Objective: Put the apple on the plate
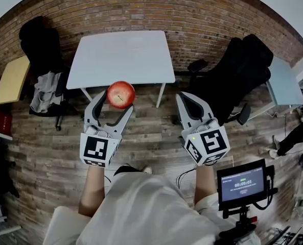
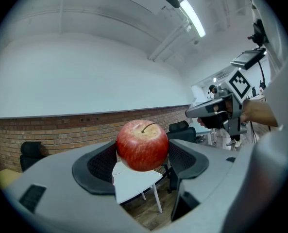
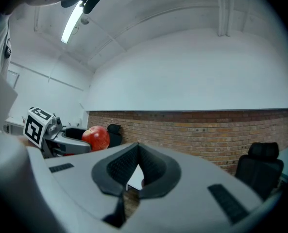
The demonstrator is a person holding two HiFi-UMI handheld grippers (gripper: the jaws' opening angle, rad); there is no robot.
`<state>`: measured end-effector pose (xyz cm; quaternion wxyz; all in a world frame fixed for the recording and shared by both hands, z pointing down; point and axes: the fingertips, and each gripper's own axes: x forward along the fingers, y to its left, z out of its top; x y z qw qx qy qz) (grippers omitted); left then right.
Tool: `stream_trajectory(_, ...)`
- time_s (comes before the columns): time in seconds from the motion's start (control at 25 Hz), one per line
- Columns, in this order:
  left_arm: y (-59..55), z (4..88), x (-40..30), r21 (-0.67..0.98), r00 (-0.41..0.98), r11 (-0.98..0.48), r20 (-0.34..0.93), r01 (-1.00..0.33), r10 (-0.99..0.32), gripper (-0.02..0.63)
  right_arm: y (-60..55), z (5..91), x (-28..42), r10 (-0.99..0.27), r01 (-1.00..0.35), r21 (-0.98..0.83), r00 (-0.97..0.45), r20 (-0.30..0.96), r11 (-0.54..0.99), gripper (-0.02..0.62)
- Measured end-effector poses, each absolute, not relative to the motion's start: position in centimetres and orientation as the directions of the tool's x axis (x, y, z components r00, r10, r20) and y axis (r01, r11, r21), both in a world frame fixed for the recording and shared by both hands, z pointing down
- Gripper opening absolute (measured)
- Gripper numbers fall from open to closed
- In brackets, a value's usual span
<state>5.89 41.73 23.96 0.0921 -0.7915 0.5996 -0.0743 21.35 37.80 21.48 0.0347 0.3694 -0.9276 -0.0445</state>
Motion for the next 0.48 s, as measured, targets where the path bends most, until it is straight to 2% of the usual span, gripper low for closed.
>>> stream_trajectory(0.48,40.4,24.9,6.1,-0.223,0.272,-0.272,0.028,-0.936,-0.962,0.341,37.1,22.4,21.0,-0.656,-0.647,0.124,-0.753,0.051,0.753,0.003)
